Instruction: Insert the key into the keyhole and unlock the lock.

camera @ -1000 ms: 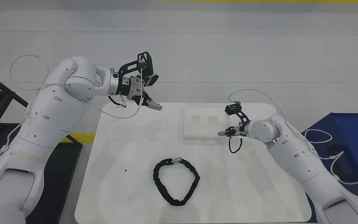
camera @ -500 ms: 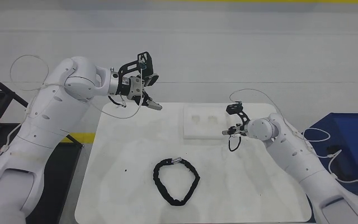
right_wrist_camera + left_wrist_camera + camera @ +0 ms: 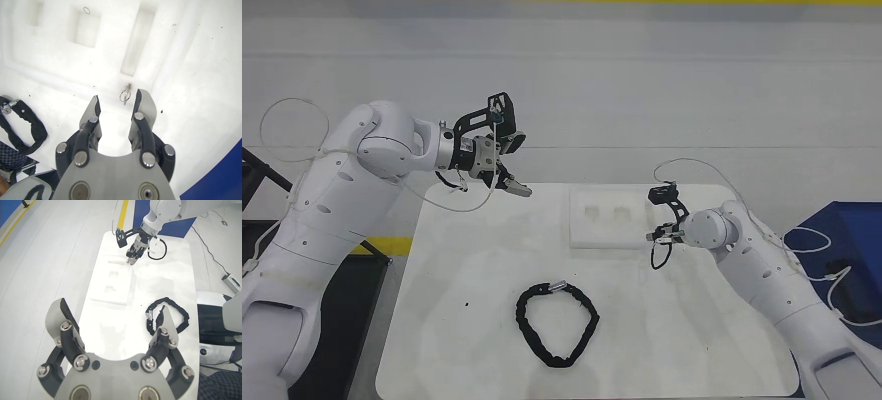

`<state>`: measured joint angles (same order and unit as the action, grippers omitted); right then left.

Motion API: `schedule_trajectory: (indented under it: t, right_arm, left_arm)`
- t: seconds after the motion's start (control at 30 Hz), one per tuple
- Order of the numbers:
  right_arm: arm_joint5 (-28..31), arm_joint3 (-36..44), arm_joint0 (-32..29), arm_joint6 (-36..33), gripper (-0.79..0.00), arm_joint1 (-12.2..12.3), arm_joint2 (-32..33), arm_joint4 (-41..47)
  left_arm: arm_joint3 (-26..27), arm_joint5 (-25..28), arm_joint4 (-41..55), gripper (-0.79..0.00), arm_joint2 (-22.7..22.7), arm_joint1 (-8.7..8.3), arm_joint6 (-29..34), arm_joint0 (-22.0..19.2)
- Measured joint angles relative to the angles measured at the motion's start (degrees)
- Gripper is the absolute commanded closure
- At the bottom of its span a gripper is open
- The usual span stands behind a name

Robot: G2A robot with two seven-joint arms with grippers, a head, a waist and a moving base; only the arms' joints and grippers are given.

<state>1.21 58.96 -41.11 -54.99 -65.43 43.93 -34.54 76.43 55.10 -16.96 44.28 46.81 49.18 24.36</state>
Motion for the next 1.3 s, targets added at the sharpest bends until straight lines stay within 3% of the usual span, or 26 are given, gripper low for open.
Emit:
schedule_trajectory:
  t: [0.1, 0.43, 0.77, 0.97, 1.3]
  right_arm:
    - [0.22, -0.47, 0.12, 0.12, -0.252, -0.23, 0.07, 0.11]
    - [0.20, -3.76, 1.24, 0.57, -0.215, -1.47, -0.55, 0.22]
    - [0.23, -7.92, 2.63, 1.16, -0.123, -3.00, -1.47, 0.41]
    - [-0.21, -10.33, 3.55, 1.60, -0.006, -3.90, -1.92, 0.27]
    - [-2.58, -12.89, 5.09, 1.20, 0.000, -5.32, -2.76, -0.94]
  left_arm:
    - [0.00, 0.00, 0.00, -0.785, 0.00, 0.00, 0.00, 0.00]
    - [0.00, 0.00, 0.00, -0.785, 0.00, 0.00, 0.00, 0.00]
    - [0.00, 0.00, 0.00, -0.785, 0.00, 0.00, 0.00, 0.00]
    - [0.00, 0.00, 0.00, -0.785, 0.00, 0.00, 0.00, 0.00]
    - [0.00, 0.00, 0.00, -0.785, 0.00, 0.00, 0.00, 0.00]
